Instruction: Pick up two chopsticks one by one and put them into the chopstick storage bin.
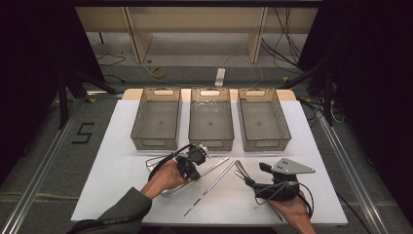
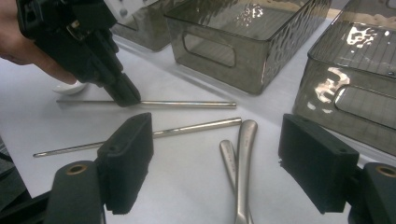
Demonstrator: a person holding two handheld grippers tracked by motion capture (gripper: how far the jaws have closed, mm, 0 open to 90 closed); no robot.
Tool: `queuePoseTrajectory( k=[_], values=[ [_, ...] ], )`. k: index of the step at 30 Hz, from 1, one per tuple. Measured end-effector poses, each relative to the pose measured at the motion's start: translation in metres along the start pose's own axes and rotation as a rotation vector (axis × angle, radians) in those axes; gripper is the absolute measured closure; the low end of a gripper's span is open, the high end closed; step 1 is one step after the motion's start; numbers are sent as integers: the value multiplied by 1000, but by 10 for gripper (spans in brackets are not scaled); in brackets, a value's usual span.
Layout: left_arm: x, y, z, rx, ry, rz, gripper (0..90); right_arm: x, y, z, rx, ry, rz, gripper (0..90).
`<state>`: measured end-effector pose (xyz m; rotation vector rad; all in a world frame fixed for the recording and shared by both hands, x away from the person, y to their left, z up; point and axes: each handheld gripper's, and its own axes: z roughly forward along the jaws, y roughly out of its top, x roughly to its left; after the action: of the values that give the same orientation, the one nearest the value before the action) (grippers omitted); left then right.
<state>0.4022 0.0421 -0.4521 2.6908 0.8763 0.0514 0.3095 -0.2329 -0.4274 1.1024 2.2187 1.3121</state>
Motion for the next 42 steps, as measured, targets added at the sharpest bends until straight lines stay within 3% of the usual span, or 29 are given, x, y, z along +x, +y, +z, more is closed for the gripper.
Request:
queuePoseTrajectory(
  k=[8,21,27,33,36,38,42],
  values=[
    [2,-1,-10,-33,-9,-1,859,0,0,0,0,3,4,276],
    [10,-3,-47,-123,-23,-4,860,-1,0,0,0,2,9,279],
    [11,-5,-66,-176,-15,-8,860,-1,0,0,1,2,12,279],
    [25,-9,-87,-257,-9,-48,859,-2,-1,0,2,1,15,279],
    [34,-11,-94,-271,-35,-70,860,-2,-1,0,1,0,16,279],
    [35,-12,-95,-286,-106,-77,860,-2,-1,0,-2,1,18,282],
    [32,-14,-103,-295,-105,-59,860,-3,-1,1,0,3,21,285]
  ],
)
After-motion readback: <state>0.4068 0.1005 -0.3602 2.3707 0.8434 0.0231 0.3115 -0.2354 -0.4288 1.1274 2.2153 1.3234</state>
